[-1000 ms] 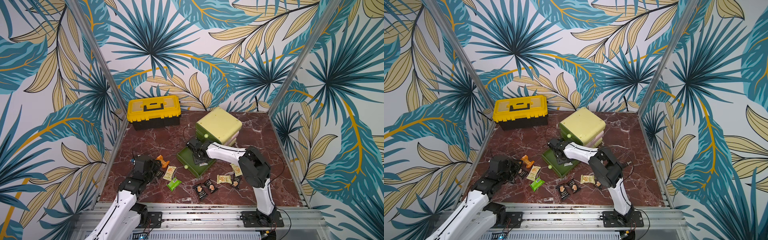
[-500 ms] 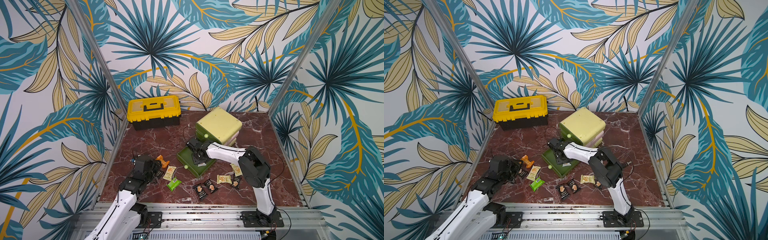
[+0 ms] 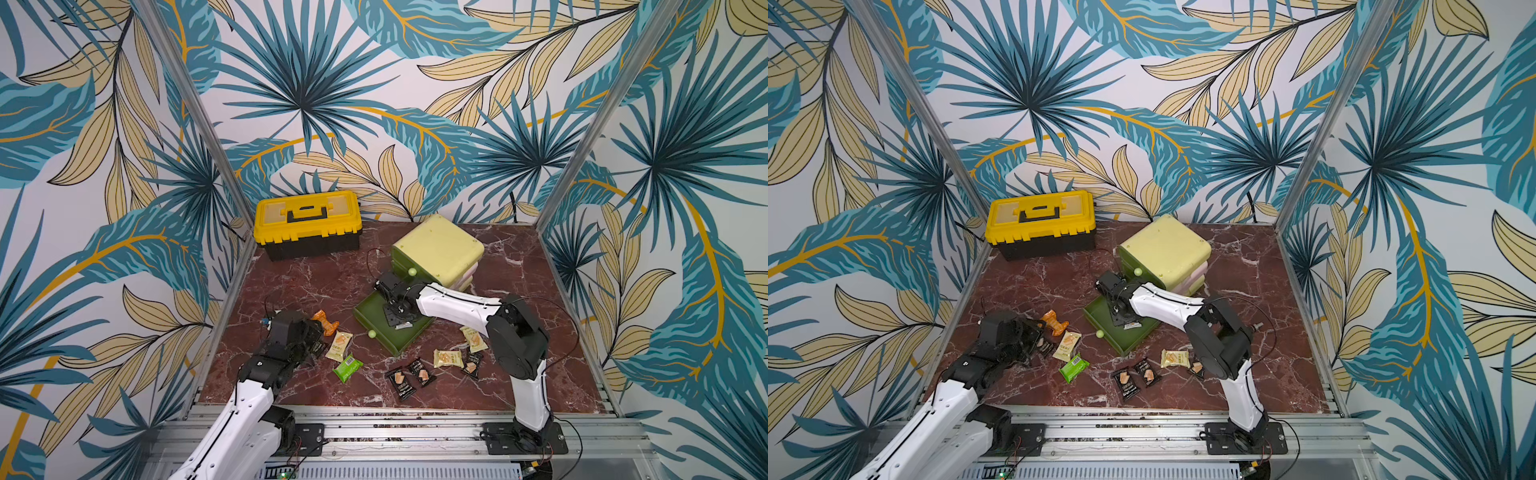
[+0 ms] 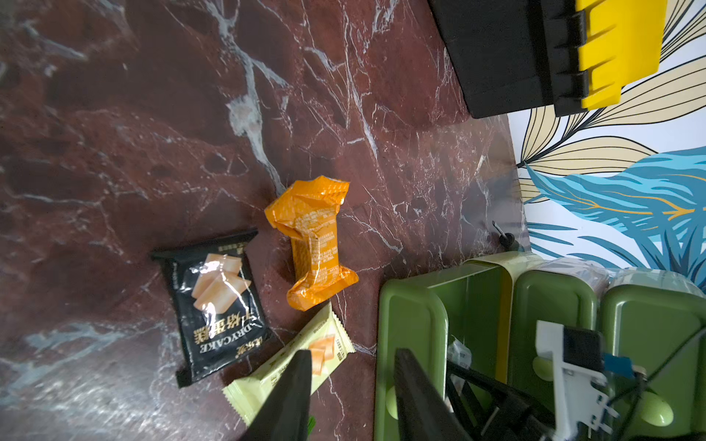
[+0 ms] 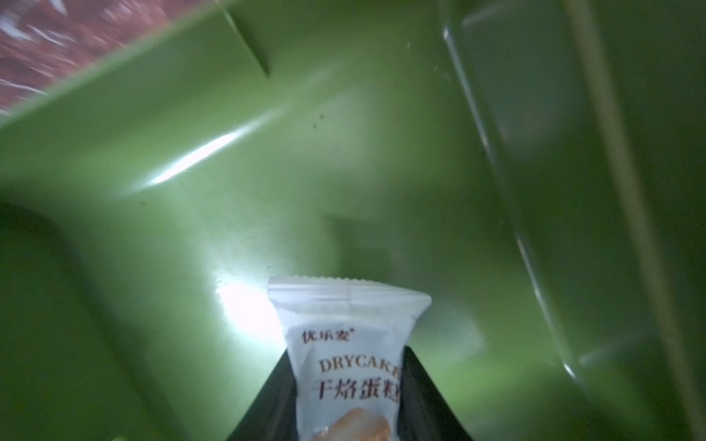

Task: Take the cookies out of the drawer
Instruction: Pick up the cookie from the drawer, then place the cookie at the center of the board.

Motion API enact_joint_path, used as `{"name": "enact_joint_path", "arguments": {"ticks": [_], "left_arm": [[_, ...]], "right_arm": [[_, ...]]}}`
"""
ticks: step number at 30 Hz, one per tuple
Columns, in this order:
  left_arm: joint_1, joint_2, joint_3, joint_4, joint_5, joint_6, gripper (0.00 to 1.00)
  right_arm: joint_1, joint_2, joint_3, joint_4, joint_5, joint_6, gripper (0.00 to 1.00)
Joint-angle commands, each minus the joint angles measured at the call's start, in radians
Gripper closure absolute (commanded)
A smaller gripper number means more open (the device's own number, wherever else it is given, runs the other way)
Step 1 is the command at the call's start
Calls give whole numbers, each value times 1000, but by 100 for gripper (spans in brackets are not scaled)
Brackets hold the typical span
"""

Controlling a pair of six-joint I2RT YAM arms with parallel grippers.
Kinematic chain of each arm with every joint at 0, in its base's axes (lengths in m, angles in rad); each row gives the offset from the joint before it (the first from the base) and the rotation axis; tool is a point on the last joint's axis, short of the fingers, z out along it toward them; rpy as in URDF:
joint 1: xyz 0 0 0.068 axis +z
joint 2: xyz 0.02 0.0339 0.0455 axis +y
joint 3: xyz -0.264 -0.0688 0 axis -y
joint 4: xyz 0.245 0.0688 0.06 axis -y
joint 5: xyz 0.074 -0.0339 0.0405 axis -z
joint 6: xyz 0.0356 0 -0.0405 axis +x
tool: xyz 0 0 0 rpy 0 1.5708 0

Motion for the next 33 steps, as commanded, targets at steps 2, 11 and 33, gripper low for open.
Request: {"name": "enact_joint_path", "arguments": {"ticks": [2,11,33], "left_arm": [[-6,-5,-25,3,-18,-5,60],[-7,-15,-41,-1,-21,-15,61],[-6,-381,9,-450,-257,-74,61]], "right_arm": [[26,-75,12,-16,19,-36,60],[122,-167,35,-10,37,-93,60],[478,-181,-313,341,-80,-309,59]]}}
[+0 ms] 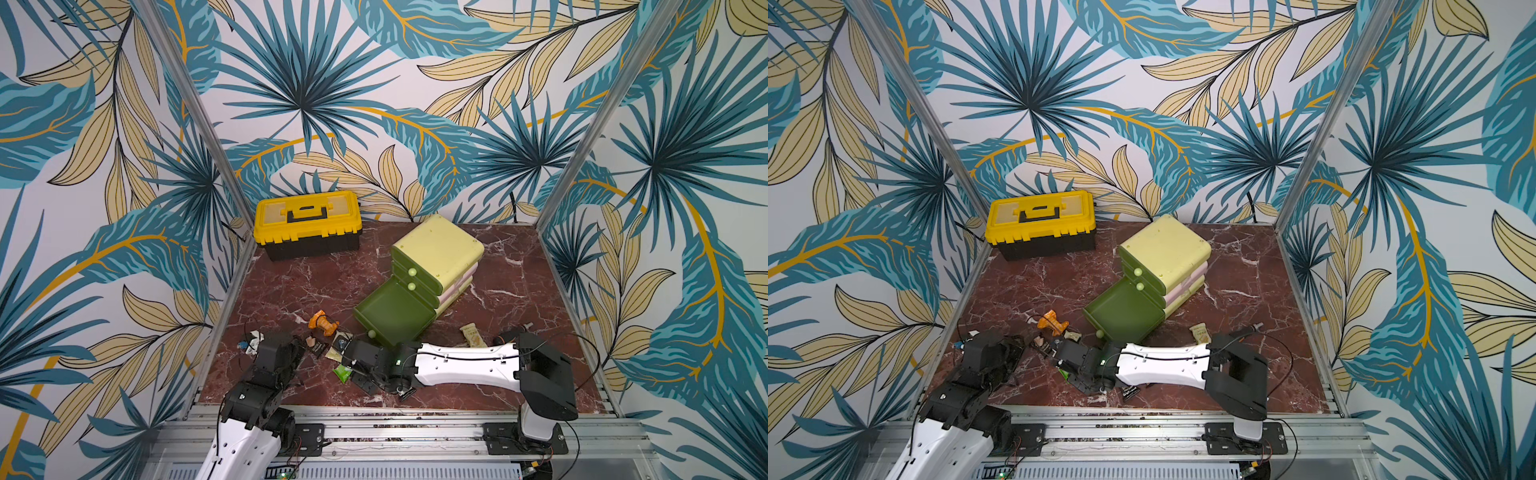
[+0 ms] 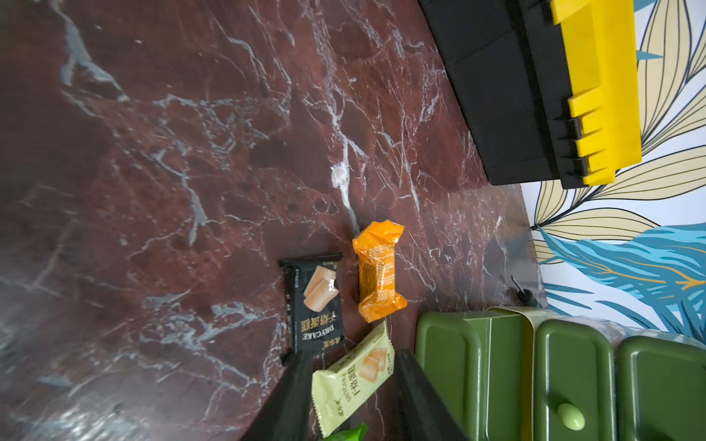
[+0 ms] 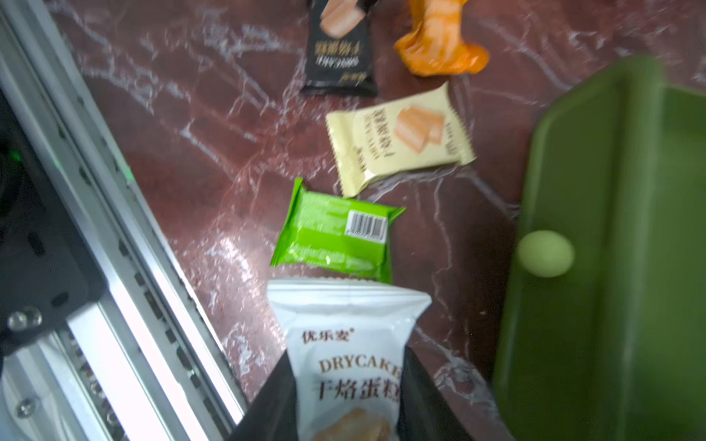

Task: Take the cookies out of the drawer
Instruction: Place the cookie at the center of the board.

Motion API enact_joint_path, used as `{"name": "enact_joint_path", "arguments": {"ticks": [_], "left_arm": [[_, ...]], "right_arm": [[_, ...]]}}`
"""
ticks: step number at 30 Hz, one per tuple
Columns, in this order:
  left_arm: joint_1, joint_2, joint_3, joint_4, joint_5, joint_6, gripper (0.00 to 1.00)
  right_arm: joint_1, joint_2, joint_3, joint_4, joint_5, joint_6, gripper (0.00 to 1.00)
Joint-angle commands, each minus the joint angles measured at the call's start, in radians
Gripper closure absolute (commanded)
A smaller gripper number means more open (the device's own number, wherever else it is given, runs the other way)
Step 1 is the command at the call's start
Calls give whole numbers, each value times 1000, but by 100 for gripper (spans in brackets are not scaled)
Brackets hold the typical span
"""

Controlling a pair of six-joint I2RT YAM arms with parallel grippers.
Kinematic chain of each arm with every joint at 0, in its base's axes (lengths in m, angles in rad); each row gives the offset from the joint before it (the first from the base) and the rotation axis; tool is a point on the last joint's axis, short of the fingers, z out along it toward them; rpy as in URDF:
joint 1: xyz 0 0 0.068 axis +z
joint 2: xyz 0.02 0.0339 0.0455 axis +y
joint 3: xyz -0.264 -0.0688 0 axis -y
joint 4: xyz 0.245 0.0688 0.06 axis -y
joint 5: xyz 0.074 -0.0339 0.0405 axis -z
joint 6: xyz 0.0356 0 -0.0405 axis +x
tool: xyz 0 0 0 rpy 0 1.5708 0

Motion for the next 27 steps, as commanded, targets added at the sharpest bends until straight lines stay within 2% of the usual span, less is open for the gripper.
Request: {"name": "enact_joint_path", "arguments": {"ticks": [1,6,16,22,27], "left_arm": [[-3,-40,32,-109,-41,-20,60],[-3,-44,18,-97,-22,-27,61],[-4,-17,12,-58,7,-21,61],[-4,-10,-6,-12,31,-20,59],[-3,38,-8,61,70,15,58]], "right_arm": [[9,13,-50,88,-47,-62,59],[9,51,-45,72,-98,-116,57],[10,145,1,93,-60,-105,57],[8,144,5,103,-38,-115,40],[-2,79,21,101,-34,-126,37]]}}
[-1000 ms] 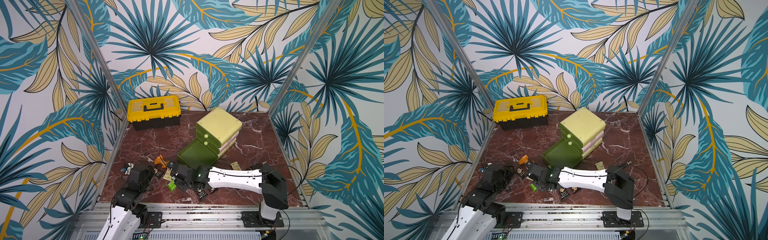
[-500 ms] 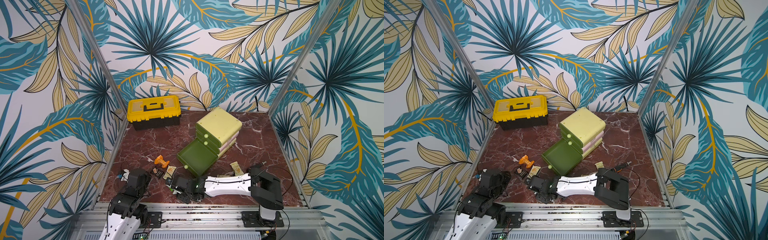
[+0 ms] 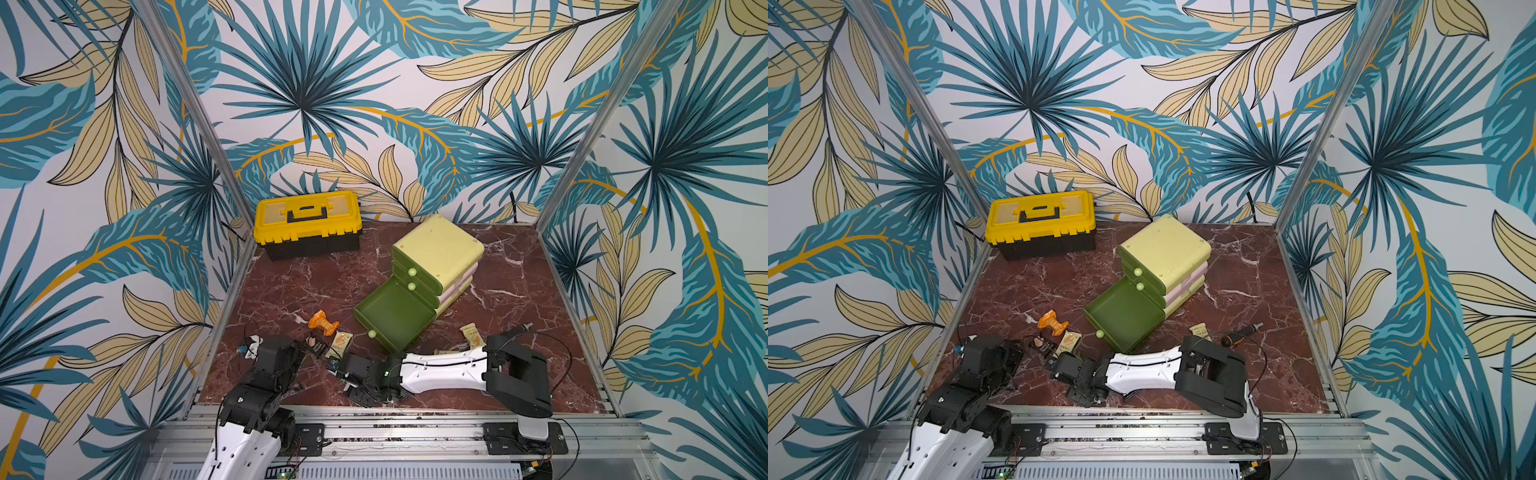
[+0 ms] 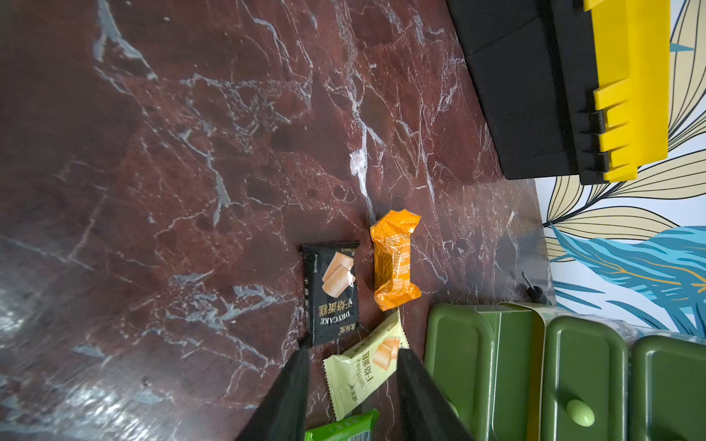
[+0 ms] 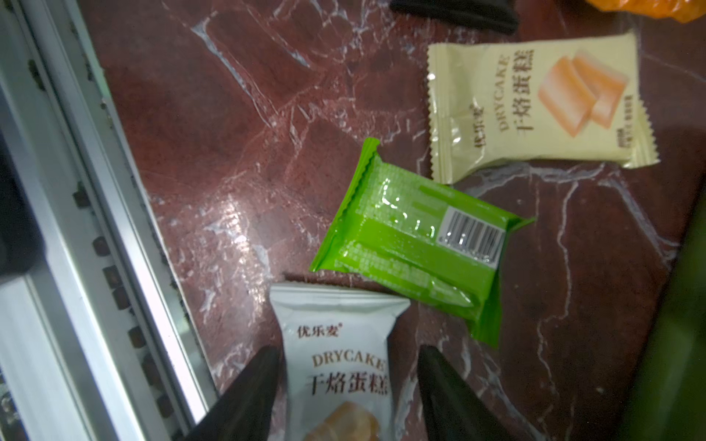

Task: Take the cookies out of the drawer
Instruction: Place the cookie at the center of the board.

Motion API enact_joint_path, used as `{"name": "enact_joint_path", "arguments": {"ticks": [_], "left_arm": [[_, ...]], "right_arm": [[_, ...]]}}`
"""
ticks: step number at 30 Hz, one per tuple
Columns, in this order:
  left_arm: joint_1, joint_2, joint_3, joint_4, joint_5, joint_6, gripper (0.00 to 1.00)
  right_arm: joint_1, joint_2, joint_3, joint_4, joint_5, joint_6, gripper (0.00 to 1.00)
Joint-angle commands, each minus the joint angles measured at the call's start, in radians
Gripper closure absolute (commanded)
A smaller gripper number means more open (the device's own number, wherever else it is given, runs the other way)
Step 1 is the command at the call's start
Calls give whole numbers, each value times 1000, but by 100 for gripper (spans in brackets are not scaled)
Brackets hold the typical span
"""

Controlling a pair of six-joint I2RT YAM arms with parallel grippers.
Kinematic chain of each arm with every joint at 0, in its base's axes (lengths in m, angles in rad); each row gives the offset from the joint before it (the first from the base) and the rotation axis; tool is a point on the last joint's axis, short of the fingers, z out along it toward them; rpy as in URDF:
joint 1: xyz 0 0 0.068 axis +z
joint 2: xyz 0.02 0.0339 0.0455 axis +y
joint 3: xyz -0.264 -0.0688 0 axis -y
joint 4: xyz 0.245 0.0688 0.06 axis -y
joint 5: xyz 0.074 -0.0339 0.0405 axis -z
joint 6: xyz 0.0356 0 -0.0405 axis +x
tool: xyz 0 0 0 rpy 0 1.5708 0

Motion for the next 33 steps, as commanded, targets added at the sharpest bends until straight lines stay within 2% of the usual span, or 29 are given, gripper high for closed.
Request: {"name": "enact_joint_path", "arguments": {"ticks": [1,5,9,14,19,21,26,33], "left_arm": [[-3,33,-8,93,41,40,58],[-4,86,-28,224,138,90,58],[-27,148,-70,358,212,84,58],[-121,260,-106,550,201,55,58],[-266,447,-124,755,130,14,59],[-295,546,-126,863,129,5,60],[-325,795,-91,1119,155,-2,61],[-332,947,-47,1212,157,-3,63]], "right_arm": [[-13,-75,21,6,17,-3,37],[-50,-194,30,5,70,54,37],[-127,-308,38,-32,119,146,39],[-235,-416,62,-110,141,206,41],[-363,-518,63,-178,114,249,44],[-414,-552,57,-203,110,255,44],[-488,-646,-17,-227,166,289,43],[-562,-808,-142,-265,247,358,43]]}}
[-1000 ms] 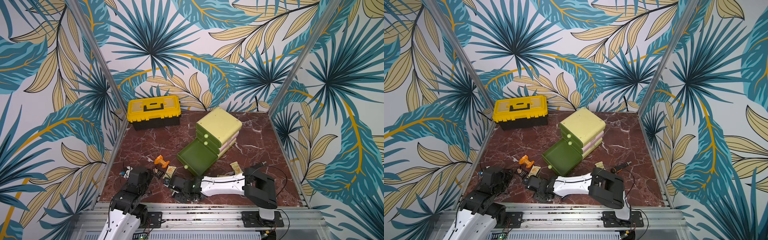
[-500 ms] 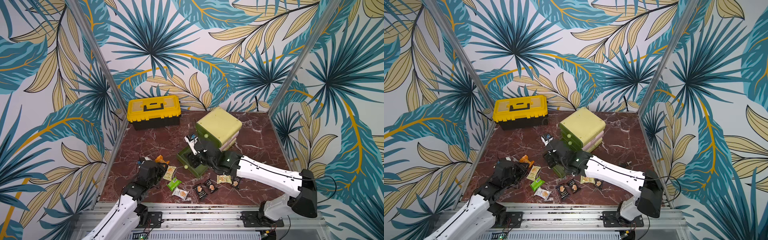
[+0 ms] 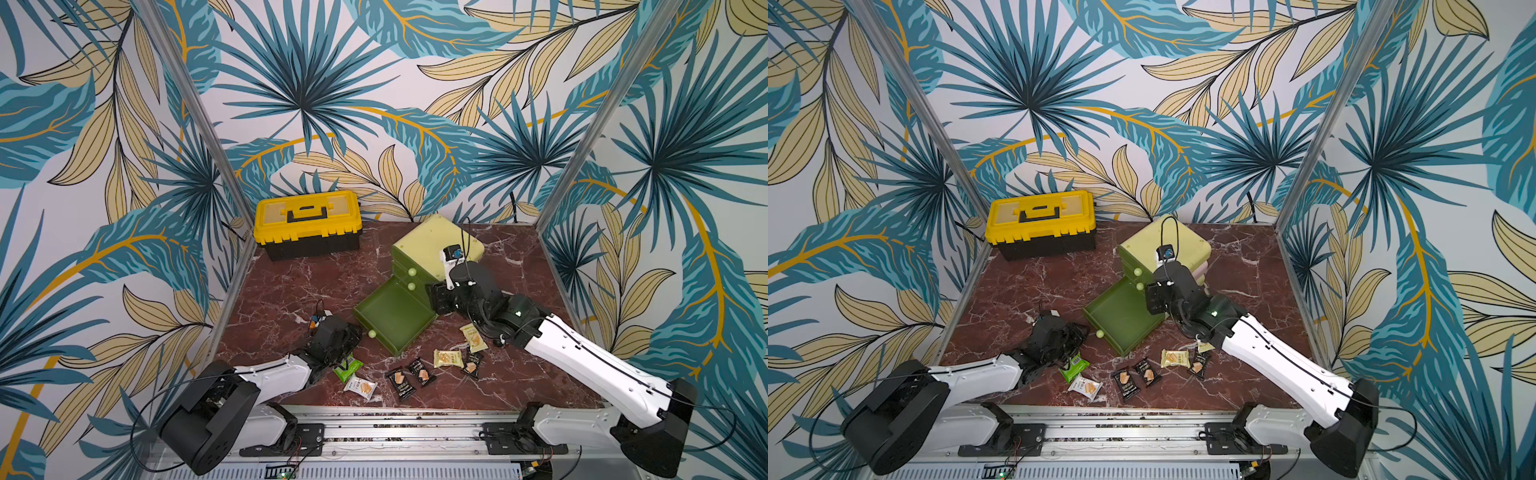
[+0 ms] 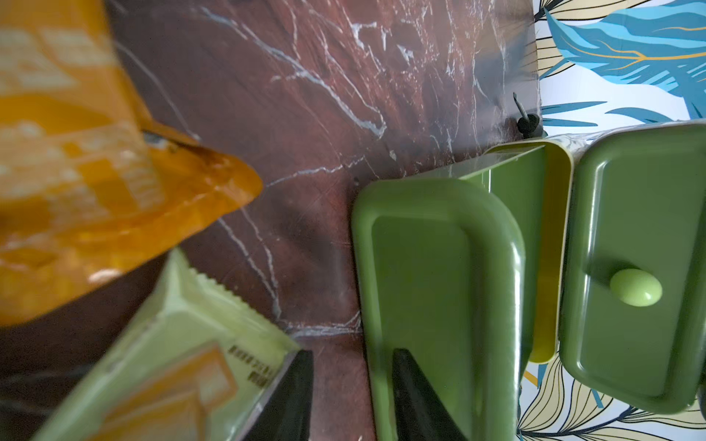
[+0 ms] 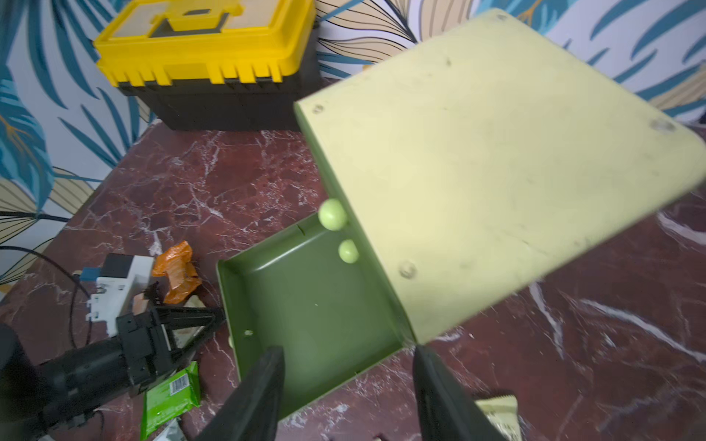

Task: Take the cookies out of the drawer
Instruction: Place the cookie at the center of the board, then close the drawer of the storage box.

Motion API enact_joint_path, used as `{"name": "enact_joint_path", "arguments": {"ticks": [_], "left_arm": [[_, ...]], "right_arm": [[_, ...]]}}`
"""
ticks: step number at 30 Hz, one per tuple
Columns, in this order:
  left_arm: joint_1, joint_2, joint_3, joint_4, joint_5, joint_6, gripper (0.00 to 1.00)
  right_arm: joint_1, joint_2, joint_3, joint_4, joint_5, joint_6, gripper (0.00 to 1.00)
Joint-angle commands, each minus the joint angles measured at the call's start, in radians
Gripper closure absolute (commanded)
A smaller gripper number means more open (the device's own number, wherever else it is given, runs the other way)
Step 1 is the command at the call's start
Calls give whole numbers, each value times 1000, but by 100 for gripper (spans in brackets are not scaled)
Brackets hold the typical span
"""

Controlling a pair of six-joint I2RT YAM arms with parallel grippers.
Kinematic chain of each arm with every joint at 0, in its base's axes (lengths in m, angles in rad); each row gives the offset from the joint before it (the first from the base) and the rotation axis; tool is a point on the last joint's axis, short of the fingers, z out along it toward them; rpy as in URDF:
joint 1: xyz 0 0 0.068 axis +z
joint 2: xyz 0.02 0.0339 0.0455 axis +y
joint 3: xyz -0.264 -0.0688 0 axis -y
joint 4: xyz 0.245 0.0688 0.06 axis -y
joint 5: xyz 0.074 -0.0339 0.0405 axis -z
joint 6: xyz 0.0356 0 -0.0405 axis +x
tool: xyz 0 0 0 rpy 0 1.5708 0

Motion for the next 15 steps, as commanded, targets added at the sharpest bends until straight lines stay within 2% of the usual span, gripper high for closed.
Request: {"name": "enact_joint_path", "arguments": {"ticks": [1,5,15], "left_arm": [[-5,51,44,135,-1,1,63],[-4,133,76,221,26,0,64],[-7,246,208,216,91,44,64]], "right_arm": [[-27,-66,-52,-54,69,59,43],[-75,-143,-100,-74,99,101,43],[-204,-224,-213,-85,36,201,43]]}}
